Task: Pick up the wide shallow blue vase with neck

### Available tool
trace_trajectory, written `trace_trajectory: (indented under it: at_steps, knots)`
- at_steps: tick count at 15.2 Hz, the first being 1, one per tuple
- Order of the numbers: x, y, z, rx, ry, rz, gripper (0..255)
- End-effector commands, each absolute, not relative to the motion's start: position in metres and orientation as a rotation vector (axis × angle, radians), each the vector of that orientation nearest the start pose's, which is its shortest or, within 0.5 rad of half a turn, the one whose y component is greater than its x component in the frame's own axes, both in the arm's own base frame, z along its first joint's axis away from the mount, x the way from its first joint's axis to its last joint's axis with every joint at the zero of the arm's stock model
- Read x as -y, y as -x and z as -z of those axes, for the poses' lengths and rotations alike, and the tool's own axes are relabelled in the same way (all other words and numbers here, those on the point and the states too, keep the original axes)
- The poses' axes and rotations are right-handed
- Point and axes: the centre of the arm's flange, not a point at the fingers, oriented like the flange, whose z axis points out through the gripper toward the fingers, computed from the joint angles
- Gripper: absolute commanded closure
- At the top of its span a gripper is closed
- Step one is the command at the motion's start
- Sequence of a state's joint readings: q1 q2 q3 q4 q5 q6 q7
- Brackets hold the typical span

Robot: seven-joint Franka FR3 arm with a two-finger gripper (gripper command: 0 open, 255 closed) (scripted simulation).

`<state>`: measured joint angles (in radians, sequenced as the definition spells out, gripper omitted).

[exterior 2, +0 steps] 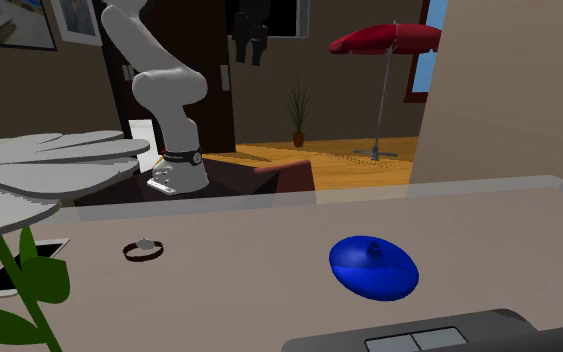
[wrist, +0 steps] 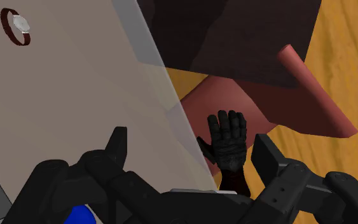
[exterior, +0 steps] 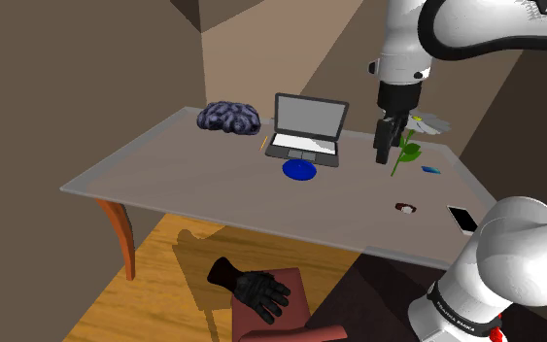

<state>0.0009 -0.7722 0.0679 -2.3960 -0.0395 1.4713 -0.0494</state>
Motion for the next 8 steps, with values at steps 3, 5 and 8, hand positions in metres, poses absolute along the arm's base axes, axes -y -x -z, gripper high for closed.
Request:
trace_trajectory:
  at_steps: [3,5,8]
  knots:
    - [-0.005,-0.313,-0.547,0.174,3.208,-0.233,0]
    - [0.011,-0.329,-0.534,0.196,3.201,-0.219,0]
    - [0.034,-0.354,-0.514,0.229,3.189,-0.198,0]
